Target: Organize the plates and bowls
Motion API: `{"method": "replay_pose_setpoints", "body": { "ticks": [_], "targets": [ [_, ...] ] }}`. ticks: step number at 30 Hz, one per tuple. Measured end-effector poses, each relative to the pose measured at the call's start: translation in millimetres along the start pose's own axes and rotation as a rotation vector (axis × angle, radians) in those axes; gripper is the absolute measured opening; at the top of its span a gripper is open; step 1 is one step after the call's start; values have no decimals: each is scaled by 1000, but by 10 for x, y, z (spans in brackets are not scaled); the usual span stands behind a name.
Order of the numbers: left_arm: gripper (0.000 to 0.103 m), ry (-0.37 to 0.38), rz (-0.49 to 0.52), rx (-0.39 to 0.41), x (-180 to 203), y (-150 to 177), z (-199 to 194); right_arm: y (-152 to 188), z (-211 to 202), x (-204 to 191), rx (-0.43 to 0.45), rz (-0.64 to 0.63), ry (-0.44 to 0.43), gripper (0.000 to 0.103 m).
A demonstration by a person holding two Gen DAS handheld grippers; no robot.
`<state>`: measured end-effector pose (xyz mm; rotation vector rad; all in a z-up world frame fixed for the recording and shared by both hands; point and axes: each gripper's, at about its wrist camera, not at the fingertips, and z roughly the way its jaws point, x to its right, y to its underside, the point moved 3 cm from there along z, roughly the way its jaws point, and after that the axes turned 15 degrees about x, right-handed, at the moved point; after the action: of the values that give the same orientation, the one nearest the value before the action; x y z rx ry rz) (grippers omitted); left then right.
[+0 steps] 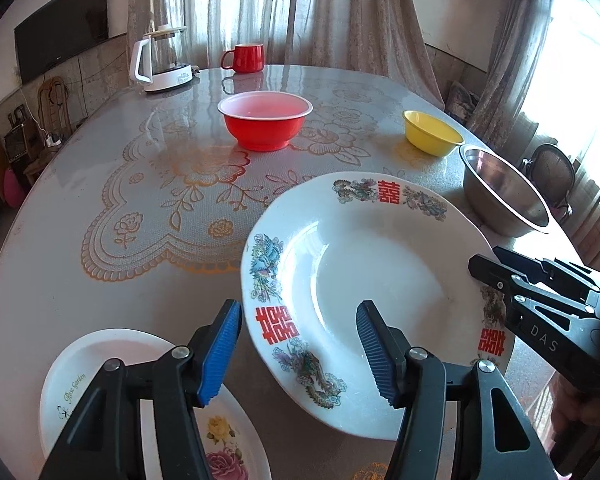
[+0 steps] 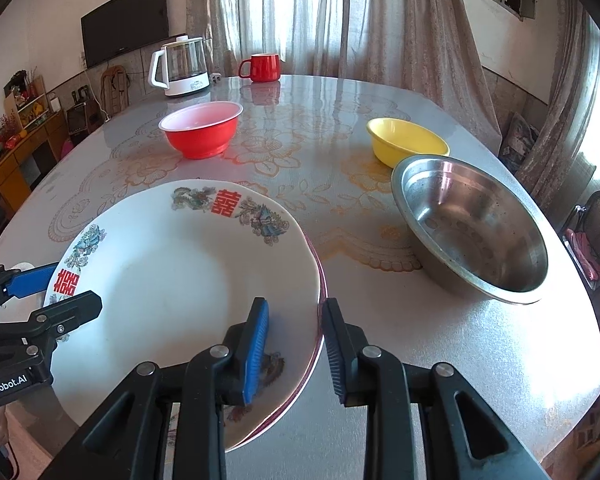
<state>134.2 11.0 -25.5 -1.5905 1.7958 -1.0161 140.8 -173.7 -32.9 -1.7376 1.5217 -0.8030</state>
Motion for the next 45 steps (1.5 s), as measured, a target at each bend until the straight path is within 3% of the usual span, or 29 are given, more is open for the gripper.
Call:
{"method": "replay_pose_setpoints", "body": {
  "ticks": [13,18,21,24,28,30,35,45],
  "targets": [
    [66,-49,-55,33,-205,21,-193,23,-111,-10,26,46,-13,33],
    [70,-75,-68,65,-266,19,-326,-64,-278,11,108,47,23,33],
    [70,-84,-92,62,-325,19,-359,-127,-411,-43,163,47,-8,35],
    [70,-82,-102,68,-371,29,-404,-177,-490,-149,194,39,-80,39],
    [80,-112,-107,81,-447,53,-471,-191,-594,-333,207,32,-209,41],
    [80,-120,-115,86,-501,70,-505,-192,-636,-419,204,42,-286,41],
    [80,-142,-150,100,-658,95,-596,-128,-719,-750,142,46,-516,41],
    [80,-205,-251,112,-1083,192,-718,198,-687,-1454,-26,9,-765,41]
  ]
}}
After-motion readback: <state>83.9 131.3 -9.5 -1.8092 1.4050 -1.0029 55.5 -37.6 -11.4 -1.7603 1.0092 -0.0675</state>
